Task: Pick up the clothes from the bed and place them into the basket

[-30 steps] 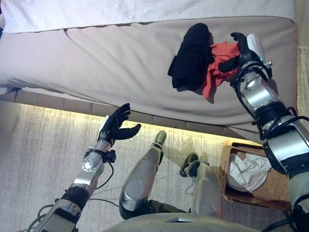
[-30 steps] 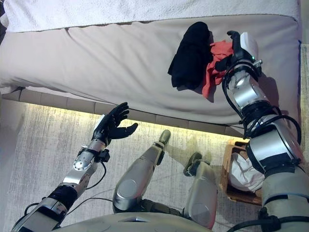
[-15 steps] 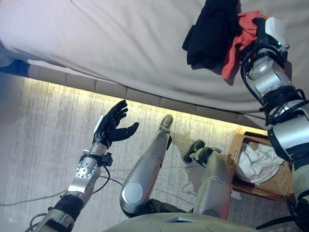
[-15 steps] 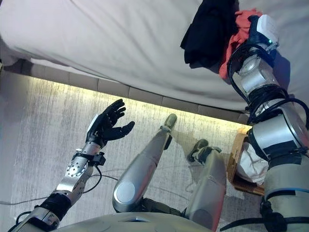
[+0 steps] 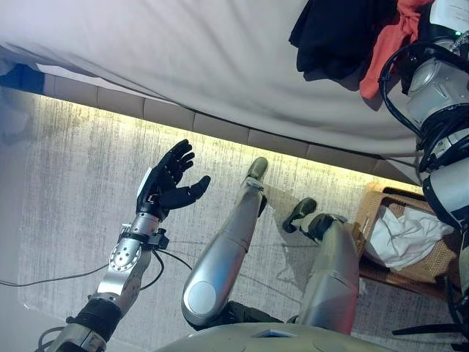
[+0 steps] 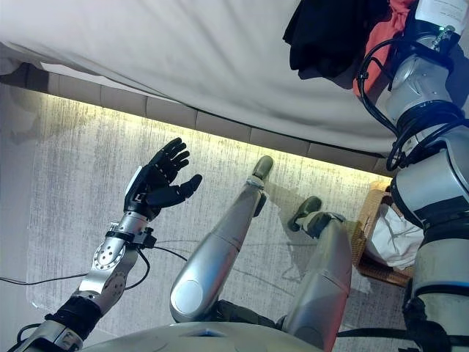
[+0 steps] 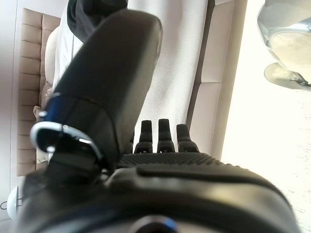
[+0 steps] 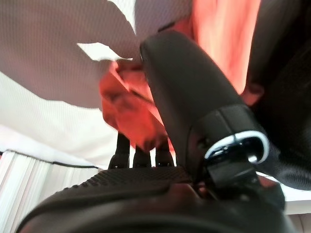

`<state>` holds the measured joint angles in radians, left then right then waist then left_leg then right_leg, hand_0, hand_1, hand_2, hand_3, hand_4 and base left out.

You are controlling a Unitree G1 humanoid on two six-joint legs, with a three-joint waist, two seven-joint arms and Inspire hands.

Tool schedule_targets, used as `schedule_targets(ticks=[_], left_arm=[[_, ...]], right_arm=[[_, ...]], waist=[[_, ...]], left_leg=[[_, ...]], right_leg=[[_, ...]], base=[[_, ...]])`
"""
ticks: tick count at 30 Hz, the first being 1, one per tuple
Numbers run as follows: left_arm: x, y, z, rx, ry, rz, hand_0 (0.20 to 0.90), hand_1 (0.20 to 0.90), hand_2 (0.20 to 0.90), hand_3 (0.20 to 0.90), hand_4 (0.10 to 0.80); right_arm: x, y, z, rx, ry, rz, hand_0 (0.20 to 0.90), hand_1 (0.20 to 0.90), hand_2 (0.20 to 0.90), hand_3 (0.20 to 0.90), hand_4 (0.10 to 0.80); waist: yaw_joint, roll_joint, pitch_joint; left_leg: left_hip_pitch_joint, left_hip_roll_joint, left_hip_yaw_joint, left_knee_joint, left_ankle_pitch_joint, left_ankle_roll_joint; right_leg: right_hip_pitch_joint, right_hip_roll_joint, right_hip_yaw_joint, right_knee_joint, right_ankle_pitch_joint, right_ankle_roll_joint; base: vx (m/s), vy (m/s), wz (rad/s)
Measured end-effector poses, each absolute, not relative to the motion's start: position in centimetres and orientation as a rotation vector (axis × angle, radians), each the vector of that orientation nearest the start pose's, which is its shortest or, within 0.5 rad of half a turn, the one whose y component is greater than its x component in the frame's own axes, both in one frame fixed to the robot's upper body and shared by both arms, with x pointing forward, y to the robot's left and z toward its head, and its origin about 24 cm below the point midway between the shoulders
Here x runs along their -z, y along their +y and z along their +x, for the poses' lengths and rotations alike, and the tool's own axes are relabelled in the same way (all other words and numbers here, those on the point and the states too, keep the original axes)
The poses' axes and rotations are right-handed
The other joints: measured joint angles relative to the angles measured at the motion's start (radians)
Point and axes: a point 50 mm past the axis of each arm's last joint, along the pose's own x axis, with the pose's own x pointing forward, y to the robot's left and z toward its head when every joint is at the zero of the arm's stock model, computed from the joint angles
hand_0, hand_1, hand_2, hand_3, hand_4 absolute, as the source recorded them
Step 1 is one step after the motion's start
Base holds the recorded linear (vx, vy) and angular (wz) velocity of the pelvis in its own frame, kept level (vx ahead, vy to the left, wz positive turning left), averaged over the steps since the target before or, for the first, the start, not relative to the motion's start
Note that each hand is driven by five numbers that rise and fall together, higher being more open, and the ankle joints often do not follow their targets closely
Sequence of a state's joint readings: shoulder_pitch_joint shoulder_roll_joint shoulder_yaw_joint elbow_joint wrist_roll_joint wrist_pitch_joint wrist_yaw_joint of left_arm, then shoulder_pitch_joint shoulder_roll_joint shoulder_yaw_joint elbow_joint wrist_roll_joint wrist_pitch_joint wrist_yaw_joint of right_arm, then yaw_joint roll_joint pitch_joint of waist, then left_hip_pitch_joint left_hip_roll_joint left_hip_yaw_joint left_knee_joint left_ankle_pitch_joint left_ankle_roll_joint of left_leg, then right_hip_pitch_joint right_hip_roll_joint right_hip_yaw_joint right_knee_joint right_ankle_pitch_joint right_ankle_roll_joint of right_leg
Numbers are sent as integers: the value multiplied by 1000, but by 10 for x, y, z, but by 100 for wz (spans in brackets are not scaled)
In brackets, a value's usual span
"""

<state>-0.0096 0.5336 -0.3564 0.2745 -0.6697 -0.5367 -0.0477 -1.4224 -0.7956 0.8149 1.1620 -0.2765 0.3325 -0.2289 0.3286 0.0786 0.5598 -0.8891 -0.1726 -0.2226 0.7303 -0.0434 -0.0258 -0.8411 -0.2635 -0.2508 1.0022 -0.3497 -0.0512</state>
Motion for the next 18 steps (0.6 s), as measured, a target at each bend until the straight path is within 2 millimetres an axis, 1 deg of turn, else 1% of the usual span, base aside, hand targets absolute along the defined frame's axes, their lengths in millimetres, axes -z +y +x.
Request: schedule_targets(ticks=[2,5,7,13,14,17,18], left_arm=[[-30,209,238,164,-128,-111,900,900,900,900,800],[-32,210,239,169,-134,-103,900,900,900,900,800],[-32,210,238,169,-133,-103,900,900,900,900,800],[-33,210,239,169,-139,-101,900,900,900,900,800],[-34,210,240,169,-142,-101,900,900,900,900,800],[-33,211,241,161,-130,-117,900,900,900,900,800],[-33,210,242,158,-129,-130,900,900,900,900,800]], right_arm=[[-306,-303,392,697,75,-1438,300,300,300,200,100],[-306,-303,392,695,75,-1436,300,300,300,200,100],[-304,-304,392,687,75,-1423,300,300,300,200,100],[-288,-305,394,631,55,-1376,300,300,300,200,100],[-283,-306,394,624,49,-1370,300,300,300,200,100],[-270,-304,394,580,23,-1356,300,300,300,200,100],[-266,-304,394,563,14,-1362,300,300,300,200,100]], waist=[[0,0,0],[-2,0,0],[-1,0,0],[-21,0,0],[-24,0,0],[-37,-2,1],[-41,-3,1]], left_leg=[[1,-1,4,3,0,0],[8,0,8,14,-1,-2],[29,0,19,15,0,0],[151,4,33,-23,-8,11],[189,12,44,-37,-10,13],[288,20,54,-94,-13,13],[327,27,63,-124,-4,19]], right_leg=[[1,0,4,0,0,0],[13,1,7,0,1,-2],[30,1,19,-3,3,-5],[153,5,24,-58,2,-1],[186,7,31,-73,2,-1],[277,19,47,-130,1,1],[310,24,50,-157,9,5]], base=[[-14,10,-4],[0,13,-5],[11,27,-10],[27,28,-8],[67,25,-18],[54,29,-18],[4,22,-22]])
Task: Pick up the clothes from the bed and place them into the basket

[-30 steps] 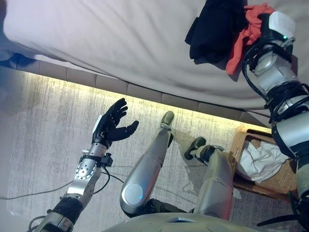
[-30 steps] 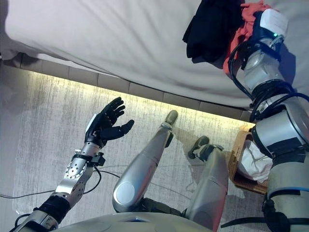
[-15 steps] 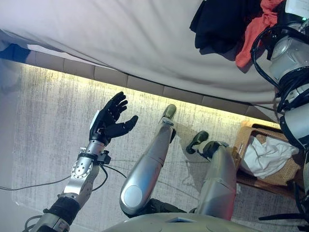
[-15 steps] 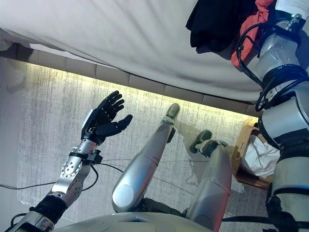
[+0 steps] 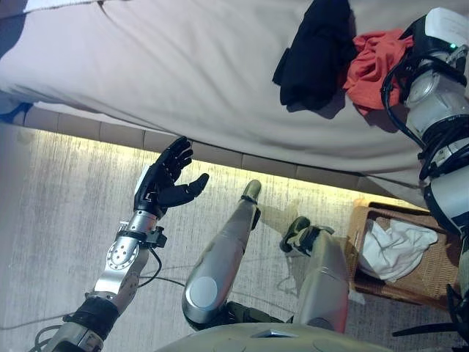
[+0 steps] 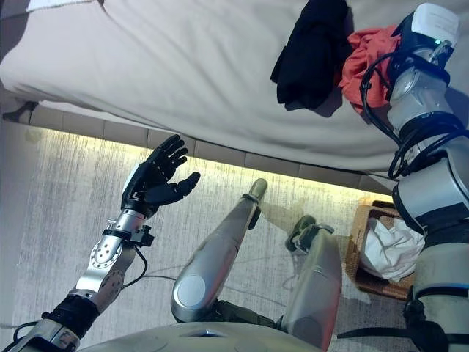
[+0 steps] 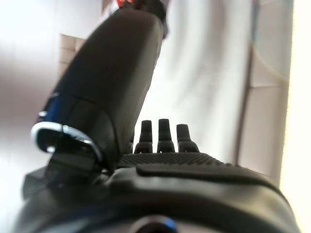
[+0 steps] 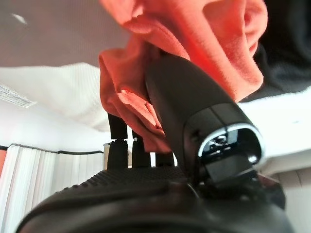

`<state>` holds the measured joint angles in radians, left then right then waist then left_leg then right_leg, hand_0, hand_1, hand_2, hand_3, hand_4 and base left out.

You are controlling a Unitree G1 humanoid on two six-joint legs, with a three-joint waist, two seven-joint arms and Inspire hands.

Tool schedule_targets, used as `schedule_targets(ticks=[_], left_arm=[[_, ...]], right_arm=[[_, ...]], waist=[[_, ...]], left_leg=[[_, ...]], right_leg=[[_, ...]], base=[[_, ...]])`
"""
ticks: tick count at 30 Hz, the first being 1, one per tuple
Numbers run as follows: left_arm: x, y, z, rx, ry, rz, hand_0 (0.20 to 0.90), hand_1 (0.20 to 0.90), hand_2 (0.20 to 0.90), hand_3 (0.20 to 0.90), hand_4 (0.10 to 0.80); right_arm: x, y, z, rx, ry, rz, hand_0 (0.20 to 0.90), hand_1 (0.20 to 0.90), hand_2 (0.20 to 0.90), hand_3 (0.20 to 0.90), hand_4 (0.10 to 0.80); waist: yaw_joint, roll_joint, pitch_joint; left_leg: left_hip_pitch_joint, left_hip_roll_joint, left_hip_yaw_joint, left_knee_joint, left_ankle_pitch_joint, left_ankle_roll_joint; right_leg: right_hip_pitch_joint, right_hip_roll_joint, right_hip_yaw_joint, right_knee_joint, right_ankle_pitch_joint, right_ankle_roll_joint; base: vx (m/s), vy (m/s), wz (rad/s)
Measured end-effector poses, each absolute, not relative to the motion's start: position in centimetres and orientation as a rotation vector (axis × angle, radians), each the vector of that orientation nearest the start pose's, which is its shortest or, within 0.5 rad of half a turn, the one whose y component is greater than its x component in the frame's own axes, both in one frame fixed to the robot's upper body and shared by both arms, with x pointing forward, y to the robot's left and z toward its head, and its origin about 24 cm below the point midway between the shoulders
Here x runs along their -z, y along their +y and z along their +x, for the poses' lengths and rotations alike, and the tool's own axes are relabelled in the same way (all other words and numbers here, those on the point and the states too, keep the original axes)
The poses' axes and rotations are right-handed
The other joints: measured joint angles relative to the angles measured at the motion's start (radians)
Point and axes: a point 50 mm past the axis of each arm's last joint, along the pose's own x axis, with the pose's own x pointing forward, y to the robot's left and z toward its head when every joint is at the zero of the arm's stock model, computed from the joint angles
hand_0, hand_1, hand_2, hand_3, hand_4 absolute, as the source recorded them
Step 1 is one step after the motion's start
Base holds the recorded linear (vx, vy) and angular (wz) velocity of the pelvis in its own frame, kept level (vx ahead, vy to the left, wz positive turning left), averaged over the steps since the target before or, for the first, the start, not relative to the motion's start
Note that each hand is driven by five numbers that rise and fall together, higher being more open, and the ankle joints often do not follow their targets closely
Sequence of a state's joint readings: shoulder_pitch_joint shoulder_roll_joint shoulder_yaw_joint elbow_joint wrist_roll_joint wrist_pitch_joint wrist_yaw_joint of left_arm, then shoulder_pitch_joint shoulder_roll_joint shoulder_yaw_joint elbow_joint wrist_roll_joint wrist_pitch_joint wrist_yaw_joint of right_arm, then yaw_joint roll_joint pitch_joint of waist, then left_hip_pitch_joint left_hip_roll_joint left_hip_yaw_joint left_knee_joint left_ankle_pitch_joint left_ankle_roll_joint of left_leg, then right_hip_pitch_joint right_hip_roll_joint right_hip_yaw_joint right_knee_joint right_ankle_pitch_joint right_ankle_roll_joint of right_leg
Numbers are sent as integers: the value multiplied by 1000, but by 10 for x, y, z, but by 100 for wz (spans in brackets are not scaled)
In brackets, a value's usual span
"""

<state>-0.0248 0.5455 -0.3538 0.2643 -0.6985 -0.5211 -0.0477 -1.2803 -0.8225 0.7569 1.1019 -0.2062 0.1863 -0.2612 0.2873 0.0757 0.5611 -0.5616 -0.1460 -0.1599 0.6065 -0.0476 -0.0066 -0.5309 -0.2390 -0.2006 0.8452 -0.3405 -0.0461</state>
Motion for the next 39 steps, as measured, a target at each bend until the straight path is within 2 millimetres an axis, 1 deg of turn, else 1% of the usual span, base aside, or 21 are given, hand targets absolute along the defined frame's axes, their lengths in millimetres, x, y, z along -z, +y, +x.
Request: schedule_targets(ticks=[2,3,6,7,8,9,11,13,15,16,18,19,21,23,24,27,30,32,34,37,39], left_arm=[[-33,210,243,148,-133,-147,900,900,900,900,800],[-33,210,243,144,-133,-155,900,900,900,900,800],[-34,207,246,147,-133,-165,900,900,900,900,800],[-33,207,246,144,-126,-161,900,900,900,900,800],[-33,208,247,134,-119,-161,900,900,900,900,800],[-32,210,247,121,-109,-161,900,900,900,900,800],[-33,215,248,88,-114,-164,900,900,900,900,800],[-35,218,251,63,-115,-162,900,900,900,900,800],[-33,218,254,54,-99,-161,900,900,900,900,800],[-32,217,255,49,-95,-167,900,900,900,900,800],[-27,215,257,40,-73,-177,900,900,900,900,800],[-23,216,256,25,-54,-179,900,900,900,900,800],[-17,217,255,9,-31,-178,900,900,900,900,800],[-13,218,255,-6,-9,-189,900,900,900,900,800],[-13,218,255,-14,-8,-198,900,900,900,900,800],[-9,219,257,-37,12,-200,900,900,900,900,800],[-4,219,258,-60,36,-198,900,900,900,900,800],[1,217,258,-70,59,-211,900,900,900,900,800],[4,213,257,-68,74,-225,900,900,900,900,800],[9,207,257,-67,88,-240,900,900,900,900,800],[10,203,257,-53,95,-242,900,900,900,900,800]], right_arm=[[-267,-302,393,543,-19,-1368,300,300,300,200,100],[-271,-301,391,532,-68,-1378,300,300,300,200,100],[-285,-303,384,541,-143,-1376,300,300,300,200,100],[-290,-303,380,545,-182,-1359,300,300,300,200,100],[-291,-303,377,539,-210,-1334,300,300,300,200,100],[-291,-303,375,527,-235,-1312,300,300,300,200,100],[-285,-304,370,516,-260,-1269,300,300,300,200,100],[-274,-309,365,502,-259,-1252,300,300,300,200,100],[-265,-315,357,494,-263,-1239,300,300,300,200,100],[-262,-319,353,493,-263,-1235,300,300,300,200,100],[-255,-327,345,497,-265,-1211,300,300,300,200,100],[-247,-330,339,491,-258,-1209,300,300,300,200,100],[-237,-335,336,482,-229,-1224,300,300,300,200,100],[-219,-343,328,472,-175,-1232,300,300,300,200,100],[-207,-349,321,468,-139,-1231,300,300,300,200,100],[-184,-358,310,450,-59,-1237,300,300,300,200,100],[-171,-364,302,451,-12,-1223,300,300,300,200,100],[-163,-365,300,460,5,-1166,300,300,300,200,100],[-149,-365,295,473,29,-1067,300,300,300,200,100],[-122,-359,287,466,78,-951,300,300,300,200,100],[-98,-356,280,446,147,-915,300,300,300,200,100]], waist=[[-6,0,0],[-17,-4,-1],[-38,-13,-4],[-52,-23,-6],[-58,-33,-6],[-69,-44,-11],[-91,-82,-33],[-118,-119,-64],[-157,-137,-92],[-173,-141,-104],[-198,-141,-127],[-219,-139,-152],[-254,-139,-185],[-279,-138,-214],[-297,-137,-233],[-329,-135,-268],[-365,-129,-277],[-383,-129,-277],[-395,-129,-277],[-410,-129,-277],[-416,-129,-277]], left_leg=[[43,13,7,-38,0,0],[92,26,16,-87,11,10],[172,46,34,-171,38,12],[215,56,45,-217,47,12],[257,64,54,-257,53,12],[301,71,64,-299,62,14],[363,80,85,-358,74,17],[419,95,101,-415,87,7],[468,103,111,-460,91,5],[492,106,121,-481,91,5],[536,111,145,-519,92,5],[563,112,161,-549,92,6],[582,112,179,-573,92,6],[628,112,204,-613,92,6],[649,111,212,-634,92,6],[680,113,243,-677,92,6],[693,117,260,-694,92,6],[699,121,274,-694,92,6],[705,127,286,-694,92,6],[712,138,304,-694,92,6],[716,146,307,-694,92,6]], right_leg=[[38,10,1,-42,-1,6],[83,20,-3,-95,11,20],[150,41,9,-184,61,30],[186,51,23,-232,87,36],[219,62,30,-270,95,36],[260,70,30,-309,110,50],[307,79,43,-365,136,65],[358,96,54,-434,171,77],[414,110,61,-504,191,86],[436,117,77,-538,206,91],[481,126,100,-606,234,101],[513,130,113,-658,249,109],[540,131,125,-713,271,114],[593,135,150,-798,307,120],[615,137,163,-837,321,122],[642,141,191,-901,348,126],[653,146,215,-933,365,124],[652,149,225,-935,365,124],[652,156,244,-935,365,124],[652,168,261,-935,365,124],[653,176,271,-935,365,124]], base=[[44,2,-29],[43,4,-31],[64,16,-27],[144,32,-35],[134,18,-39],[87,1,-39],[81,12,-33],[57,37,-32],[65,52,-28],[79,46,-34],[59,30,-46],[35,14,-44],[14,4,-34],[4,3,-42],[-14,1,-39],[-38,-1,-33],[-33,6,-24],[3,1,-23],[5,-12,-20],[10,-26,-18],[22,-35,-11]])
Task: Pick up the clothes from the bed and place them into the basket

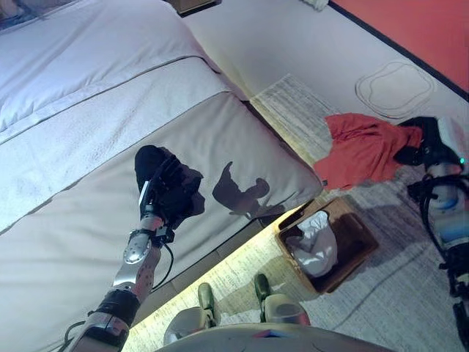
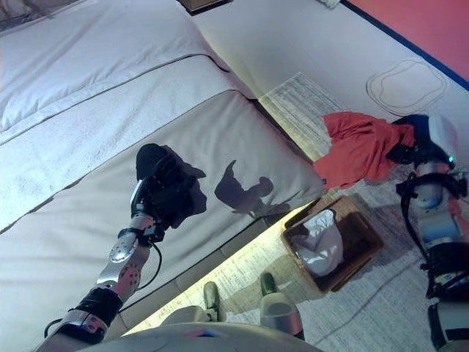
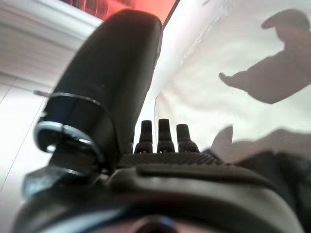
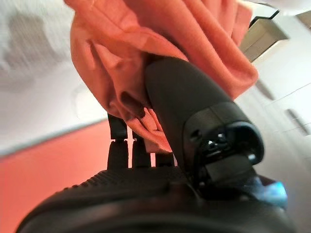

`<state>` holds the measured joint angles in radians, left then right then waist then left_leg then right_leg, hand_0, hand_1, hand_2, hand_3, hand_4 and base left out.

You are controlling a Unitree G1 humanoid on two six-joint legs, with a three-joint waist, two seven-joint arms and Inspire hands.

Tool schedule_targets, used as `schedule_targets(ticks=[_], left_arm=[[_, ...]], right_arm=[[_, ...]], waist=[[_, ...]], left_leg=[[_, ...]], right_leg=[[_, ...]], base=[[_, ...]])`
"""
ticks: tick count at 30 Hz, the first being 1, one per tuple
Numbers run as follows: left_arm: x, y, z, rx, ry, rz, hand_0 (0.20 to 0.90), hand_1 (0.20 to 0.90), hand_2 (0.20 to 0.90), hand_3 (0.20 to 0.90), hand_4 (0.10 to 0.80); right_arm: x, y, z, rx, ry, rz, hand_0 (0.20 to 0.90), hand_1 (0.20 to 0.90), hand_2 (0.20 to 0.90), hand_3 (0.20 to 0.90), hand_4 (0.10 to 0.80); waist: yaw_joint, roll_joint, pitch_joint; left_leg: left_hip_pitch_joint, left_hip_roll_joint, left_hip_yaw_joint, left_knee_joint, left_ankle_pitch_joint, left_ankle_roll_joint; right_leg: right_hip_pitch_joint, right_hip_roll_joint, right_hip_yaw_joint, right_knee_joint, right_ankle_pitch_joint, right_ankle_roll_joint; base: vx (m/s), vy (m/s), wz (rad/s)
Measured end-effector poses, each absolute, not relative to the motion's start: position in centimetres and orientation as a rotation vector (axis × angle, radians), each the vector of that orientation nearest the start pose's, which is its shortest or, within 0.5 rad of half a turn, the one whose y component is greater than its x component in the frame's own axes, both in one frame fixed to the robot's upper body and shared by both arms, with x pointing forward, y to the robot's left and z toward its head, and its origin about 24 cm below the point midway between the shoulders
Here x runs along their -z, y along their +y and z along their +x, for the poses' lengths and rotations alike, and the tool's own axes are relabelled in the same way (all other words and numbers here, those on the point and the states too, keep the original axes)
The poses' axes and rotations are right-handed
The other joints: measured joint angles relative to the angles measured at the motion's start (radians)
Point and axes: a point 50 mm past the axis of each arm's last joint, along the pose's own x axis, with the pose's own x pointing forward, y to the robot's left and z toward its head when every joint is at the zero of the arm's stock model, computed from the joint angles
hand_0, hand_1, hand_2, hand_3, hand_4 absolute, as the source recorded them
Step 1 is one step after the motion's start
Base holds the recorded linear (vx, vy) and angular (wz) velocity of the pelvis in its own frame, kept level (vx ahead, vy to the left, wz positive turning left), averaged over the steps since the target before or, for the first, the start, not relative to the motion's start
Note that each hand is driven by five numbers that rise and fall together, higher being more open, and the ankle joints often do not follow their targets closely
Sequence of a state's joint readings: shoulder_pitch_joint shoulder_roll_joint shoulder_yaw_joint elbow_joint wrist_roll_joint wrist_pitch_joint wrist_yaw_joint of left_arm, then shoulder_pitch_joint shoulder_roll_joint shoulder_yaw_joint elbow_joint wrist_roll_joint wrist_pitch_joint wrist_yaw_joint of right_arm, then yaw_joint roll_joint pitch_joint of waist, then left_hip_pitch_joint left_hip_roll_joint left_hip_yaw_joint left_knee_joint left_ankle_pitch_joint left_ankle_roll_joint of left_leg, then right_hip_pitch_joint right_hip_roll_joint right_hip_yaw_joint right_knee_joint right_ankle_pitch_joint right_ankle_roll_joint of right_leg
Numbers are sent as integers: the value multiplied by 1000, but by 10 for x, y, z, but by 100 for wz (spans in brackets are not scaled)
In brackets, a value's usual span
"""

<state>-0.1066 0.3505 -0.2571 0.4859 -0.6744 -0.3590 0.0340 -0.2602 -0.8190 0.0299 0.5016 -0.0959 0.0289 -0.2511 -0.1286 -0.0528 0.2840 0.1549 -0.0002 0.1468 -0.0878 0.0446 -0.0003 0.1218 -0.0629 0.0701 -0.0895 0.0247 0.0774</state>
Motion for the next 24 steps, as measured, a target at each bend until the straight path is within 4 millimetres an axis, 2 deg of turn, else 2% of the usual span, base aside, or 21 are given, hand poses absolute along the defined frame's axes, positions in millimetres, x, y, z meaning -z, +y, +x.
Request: schedule_targets(ticks=[4,7,13,19,23,24], left_arm=[[12,197,257,-38,104,-248,900,900,900,900,800],[13,194,257,-14,113,-249,900,900,900,900,800],[15,192,256,-5,131,-250,900,900,900,900,800],[17,190,254,14,139,-252,900,900,900,900,800],[18,190,253,14,144,-252,900,900,900,900,800],[19,190,253,14,145,-251,900,900,900,900,800]], right_arm=[[-57,-354,267,409,296,-858,300,300,300,200,100],[-35,-361,255,406,412,-848,300,300,300,200,100],[-14,-376,237,450,545,-824,300,300,300,200,100],[16,-381,215,476,703,-786,300,300,300,200,100],[26,-383,206,486,761,-770,300,300,300,200,100],[26,-383,206,487,764,-770,392,392,392,307,207]], waist=[[-10,3,-1],[-12,13,-7],[-10,45,-35],[-3,62,-49],[3,68,-54],[5,68,-54]], left_leg=[[8,13,12,0,0,0],[8,20,13,-1,-1,-1],[-15,24,16,-1,-4,-9],[-18,25,12,-1,2,-10],[-18,25,9,-1,3,-10],[-18,25,9,-1,3,-10]], right_leg=[[6,14,2,0,1,-2],[4,22,4,0,7,-10],[-21,25,5,0,18,-12],[-22,25,3,-1,22,-13],[-21,25,1,-1,25,-15],[-21,25,1,-1,25,-15]], base=[[18,-36,-5],[-2,-46,-1],[1,-11,0],[12,-8,1],[20,-25,1],[0,0,0]])
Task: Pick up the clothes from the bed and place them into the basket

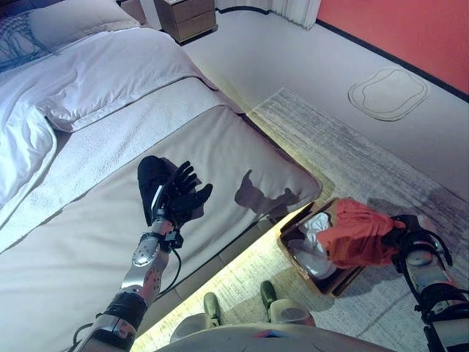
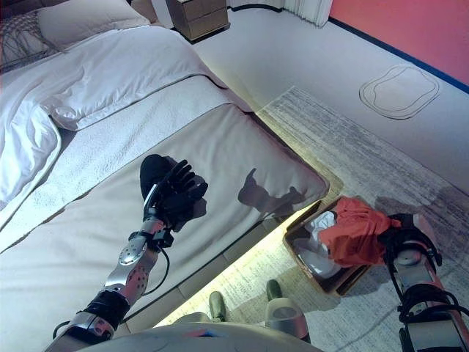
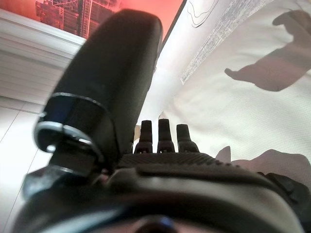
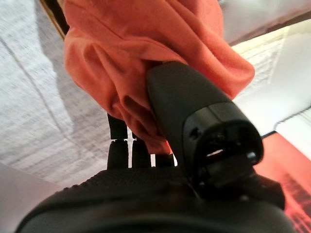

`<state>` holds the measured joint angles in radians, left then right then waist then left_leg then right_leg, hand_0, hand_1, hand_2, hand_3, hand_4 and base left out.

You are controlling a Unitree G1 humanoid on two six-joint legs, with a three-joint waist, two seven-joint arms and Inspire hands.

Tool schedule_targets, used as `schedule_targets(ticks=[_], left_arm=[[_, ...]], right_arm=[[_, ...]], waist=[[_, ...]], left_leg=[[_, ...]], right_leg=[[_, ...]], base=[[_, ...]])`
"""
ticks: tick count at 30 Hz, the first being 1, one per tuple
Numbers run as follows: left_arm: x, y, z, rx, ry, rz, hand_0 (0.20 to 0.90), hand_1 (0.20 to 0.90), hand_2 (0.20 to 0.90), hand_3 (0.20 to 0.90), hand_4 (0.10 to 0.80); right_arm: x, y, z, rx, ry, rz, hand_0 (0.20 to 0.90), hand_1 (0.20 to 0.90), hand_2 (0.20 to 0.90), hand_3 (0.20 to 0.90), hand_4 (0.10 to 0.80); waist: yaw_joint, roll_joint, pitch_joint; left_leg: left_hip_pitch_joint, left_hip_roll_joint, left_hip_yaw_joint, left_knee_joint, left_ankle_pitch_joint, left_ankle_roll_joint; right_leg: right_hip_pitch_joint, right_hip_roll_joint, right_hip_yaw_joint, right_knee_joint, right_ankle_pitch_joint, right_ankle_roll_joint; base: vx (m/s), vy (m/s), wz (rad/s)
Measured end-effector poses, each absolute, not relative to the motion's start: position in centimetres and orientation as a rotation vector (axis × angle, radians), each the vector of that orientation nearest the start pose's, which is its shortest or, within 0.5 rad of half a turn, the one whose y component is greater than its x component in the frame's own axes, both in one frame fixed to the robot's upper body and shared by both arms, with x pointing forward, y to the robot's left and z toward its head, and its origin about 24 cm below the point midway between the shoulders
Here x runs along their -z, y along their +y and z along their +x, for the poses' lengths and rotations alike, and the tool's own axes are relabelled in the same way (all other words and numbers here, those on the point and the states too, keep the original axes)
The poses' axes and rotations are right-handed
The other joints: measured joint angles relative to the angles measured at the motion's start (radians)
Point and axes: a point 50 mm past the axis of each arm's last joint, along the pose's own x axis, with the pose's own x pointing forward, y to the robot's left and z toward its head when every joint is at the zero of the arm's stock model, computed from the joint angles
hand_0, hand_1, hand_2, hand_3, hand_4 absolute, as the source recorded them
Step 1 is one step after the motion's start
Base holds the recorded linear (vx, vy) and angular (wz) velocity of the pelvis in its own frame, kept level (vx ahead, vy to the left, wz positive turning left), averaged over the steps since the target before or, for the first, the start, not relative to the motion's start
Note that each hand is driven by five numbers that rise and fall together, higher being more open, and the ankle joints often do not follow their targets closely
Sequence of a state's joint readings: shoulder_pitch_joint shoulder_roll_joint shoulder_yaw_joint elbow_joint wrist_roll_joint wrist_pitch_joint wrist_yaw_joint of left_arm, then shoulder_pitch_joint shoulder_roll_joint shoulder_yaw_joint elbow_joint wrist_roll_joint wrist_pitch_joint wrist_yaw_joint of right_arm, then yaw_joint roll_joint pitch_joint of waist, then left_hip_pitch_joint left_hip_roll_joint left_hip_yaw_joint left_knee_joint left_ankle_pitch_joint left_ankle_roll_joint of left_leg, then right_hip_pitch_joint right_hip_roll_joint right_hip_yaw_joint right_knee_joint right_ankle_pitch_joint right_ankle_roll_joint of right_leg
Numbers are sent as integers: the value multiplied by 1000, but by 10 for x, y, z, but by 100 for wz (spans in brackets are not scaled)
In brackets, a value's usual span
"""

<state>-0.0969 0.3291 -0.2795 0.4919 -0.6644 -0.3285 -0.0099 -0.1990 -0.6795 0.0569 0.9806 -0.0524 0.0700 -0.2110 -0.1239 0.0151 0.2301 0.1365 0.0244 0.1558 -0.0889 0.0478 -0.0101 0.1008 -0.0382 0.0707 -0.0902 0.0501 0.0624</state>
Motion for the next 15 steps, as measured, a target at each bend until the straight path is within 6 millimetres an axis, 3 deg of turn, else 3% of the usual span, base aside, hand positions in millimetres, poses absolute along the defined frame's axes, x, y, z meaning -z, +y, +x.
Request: schedule_targets(ticks=[1,15], left_arm=[[19,191,253,15,146,-251,900,900,900,900,800],[20,192,252,51,150,-242,900,900,900,900,800]], right_arm=[[26,-383,206,487,763,-770,900,900,900,900,800],[32,-373,209,490,753,-751,900,900,900,900,800]], waist=[[2,0,0],[13,1,-19]], left_leg=[[0,0,0,0,0,0],[-1,0,-4,0,0,0]], right_leg=[[0,0,0,0,0,0],[1,0,0,0,0,0]], base=[[37,-23,0],[5,-2,0]])
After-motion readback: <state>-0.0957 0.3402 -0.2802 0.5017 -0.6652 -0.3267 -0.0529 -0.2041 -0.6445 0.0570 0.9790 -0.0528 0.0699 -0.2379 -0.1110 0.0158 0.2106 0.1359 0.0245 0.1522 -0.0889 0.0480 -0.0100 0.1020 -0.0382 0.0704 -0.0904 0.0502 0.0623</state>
